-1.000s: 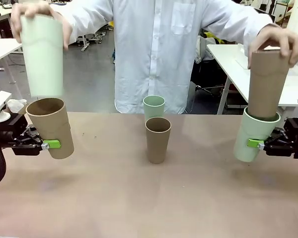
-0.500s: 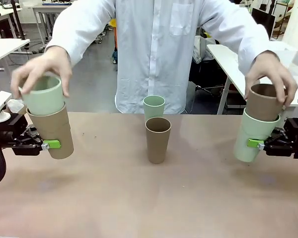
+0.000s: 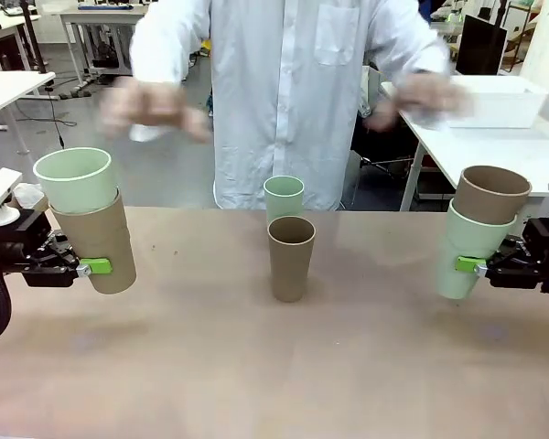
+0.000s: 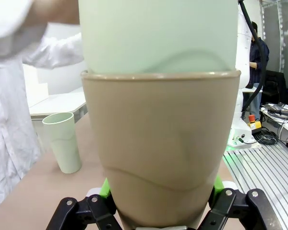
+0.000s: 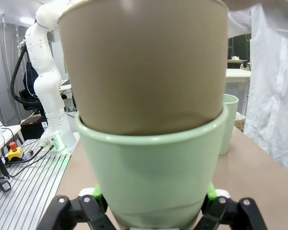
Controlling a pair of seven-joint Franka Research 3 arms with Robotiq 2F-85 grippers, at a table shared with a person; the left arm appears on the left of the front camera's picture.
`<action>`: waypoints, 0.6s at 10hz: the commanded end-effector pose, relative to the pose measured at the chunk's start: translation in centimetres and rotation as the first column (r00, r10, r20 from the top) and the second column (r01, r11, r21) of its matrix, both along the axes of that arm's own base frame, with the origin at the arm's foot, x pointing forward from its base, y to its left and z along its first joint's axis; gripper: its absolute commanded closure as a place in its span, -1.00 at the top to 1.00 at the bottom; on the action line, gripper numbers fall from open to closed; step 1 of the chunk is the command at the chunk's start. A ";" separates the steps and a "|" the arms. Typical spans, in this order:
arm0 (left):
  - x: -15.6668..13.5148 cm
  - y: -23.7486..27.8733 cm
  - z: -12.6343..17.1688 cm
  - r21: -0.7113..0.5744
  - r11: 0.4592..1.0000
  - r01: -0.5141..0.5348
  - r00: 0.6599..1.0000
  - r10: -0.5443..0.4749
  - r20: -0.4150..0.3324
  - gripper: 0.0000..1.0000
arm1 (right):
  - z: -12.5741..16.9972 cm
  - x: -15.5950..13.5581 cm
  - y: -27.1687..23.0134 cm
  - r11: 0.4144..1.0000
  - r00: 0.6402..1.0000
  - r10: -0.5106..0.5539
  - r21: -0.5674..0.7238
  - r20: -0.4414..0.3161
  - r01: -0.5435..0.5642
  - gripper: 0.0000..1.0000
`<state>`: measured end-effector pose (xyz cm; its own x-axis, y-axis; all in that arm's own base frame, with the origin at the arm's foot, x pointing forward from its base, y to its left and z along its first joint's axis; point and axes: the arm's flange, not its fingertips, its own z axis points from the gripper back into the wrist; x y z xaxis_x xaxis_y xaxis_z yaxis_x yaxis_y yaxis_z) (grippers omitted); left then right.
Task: Stack the cups and store them in the basket.
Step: Place the stack of Reusable plastic cups into the Pantry Basket.
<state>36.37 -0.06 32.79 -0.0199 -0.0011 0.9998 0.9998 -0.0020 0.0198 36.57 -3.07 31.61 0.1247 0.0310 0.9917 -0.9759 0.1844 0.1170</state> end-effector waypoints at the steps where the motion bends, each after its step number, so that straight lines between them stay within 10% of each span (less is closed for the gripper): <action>1: 0.0 0.0 0.4 -0.007 1.000 -0.003 1.000 0.003 0.004 0.67 | 0.2 0.0 0.1 1.000 1.000 0.002 -0.001 0.002 -0.002 0.72; 6: 0.0 0.0 0.4 -0.007 1.000 -0.003 1.000 0.003 0.004 0.67 | 0.2 0.0 0.1 1.000 1.000 0.002 -0.001 0.002 -0.002 0.72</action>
